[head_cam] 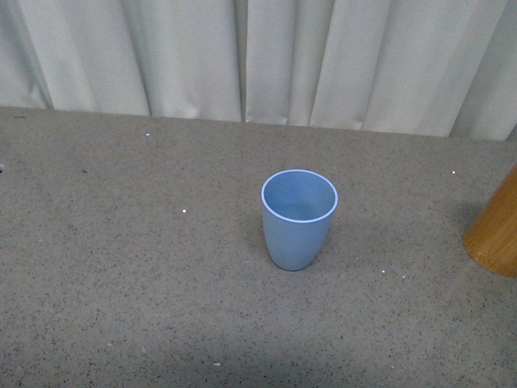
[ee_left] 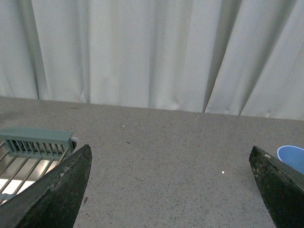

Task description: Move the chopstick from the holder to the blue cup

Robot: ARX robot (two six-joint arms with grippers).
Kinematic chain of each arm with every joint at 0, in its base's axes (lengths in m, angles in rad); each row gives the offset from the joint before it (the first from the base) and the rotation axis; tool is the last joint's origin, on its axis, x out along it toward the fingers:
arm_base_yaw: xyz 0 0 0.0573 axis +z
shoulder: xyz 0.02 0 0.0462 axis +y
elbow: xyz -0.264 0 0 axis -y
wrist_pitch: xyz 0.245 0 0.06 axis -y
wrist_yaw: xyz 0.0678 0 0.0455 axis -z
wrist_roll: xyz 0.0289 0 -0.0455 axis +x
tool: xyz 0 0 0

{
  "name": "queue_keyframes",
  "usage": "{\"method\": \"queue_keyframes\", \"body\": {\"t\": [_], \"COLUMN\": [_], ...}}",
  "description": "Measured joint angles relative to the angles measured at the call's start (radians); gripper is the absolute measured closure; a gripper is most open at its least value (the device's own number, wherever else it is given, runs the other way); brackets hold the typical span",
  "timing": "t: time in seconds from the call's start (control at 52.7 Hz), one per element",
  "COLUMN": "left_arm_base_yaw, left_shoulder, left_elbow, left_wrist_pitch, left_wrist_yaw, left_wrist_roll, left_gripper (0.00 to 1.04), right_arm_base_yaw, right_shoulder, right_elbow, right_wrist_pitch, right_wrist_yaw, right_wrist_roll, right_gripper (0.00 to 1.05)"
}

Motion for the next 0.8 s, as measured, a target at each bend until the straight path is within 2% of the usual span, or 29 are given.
{"method": "queue_keyframes", "body": {"t": [0.797], "left_arm_base_yaw": [0.000], "left_shoulder": [0.000], "left_elbow": [0.000], "left_wrist_pitch": [0.000], "left_wrist_yaw": [0.000], "left_wrist_roll": [0.000], "left_gripper": [0.07], "right_arm_base_yaw": [0.060], "right_shoulder": [0.223], "right_elbow": [0.193], "right_wrist_pitch": [-0.068], "right_wrist_yaw": [0.085], "right_wrist_roll": [0.130], "right_gripper": [0.10]}}
